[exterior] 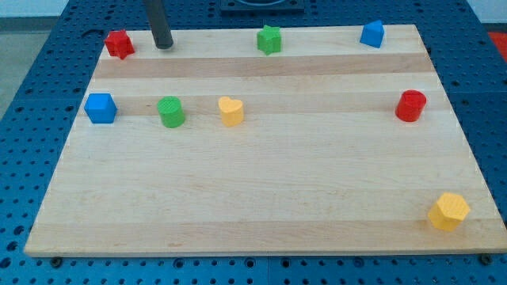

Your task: Point your arm at the red star

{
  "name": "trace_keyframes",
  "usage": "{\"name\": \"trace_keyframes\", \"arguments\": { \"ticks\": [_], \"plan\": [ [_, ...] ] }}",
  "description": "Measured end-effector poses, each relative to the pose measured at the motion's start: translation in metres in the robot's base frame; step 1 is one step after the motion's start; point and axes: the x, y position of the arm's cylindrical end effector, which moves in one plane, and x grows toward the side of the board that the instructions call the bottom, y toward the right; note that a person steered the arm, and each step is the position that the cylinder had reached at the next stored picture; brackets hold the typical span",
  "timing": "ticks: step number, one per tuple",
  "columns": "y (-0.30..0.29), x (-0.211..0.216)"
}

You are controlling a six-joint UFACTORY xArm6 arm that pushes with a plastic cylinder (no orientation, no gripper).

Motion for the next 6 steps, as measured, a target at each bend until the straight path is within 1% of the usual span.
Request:
{"name": "trace_keyframes", "arguments": {
  "ticks": [2,4,5,6],
  "plan": [
    [-0.034,-0.028],
    [-0.066,-0.032],
    [-0.103,-0.032],
    [-0.114,-0.032]
  ]
}}
